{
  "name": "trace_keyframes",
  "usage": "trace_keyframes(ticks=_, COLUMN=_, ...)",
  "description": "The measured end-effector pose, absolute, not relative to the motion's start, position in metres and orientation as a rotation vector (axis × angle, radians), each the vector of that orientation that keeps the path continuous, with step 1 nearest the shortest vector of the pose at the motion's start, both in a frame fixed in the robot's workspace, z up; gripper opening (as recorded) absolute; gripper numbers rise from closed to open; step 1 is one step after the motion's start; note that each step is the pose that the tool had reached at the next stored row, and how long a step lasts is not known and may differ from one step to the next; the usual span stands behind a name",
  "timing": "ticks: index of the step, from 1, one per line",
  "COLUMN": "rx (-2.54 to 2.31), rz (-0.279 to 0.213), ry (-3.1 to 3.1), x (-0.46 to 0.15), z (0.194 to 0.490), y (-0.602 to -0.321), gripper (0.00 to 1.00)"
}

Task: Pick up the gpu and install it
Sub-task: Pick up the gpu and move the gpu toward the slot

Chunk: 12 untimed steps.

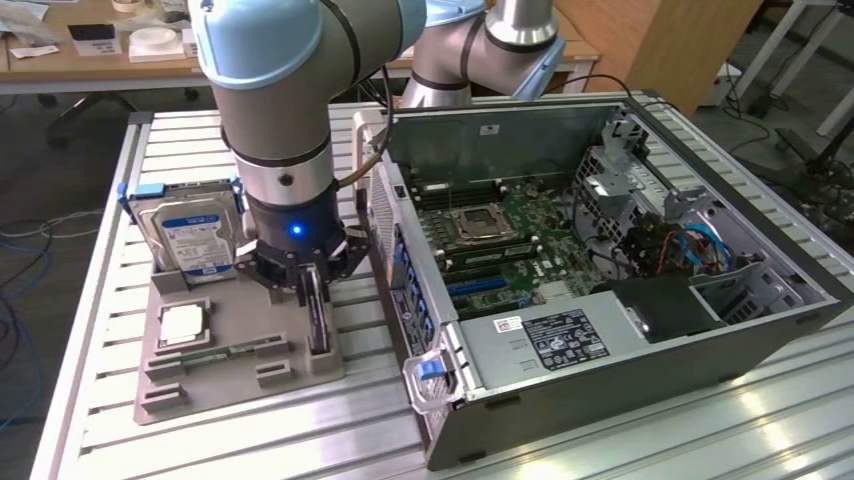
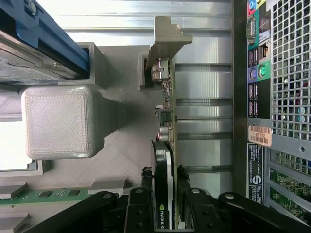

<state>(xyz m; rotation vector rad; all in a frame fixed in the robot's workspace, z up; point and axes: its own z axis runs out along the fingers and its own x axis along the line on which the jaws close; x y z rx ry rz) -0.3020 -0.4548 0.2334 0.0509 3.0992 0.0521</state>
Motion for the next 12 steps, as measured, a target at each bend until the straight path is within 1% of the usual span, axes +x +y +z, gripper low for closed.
trace_keyframes(ticks=12, rx=0.051, rz=0.052, ry=3.099, x=-0.302, z=0.2334, y=-0.4548, gripper=0.33)
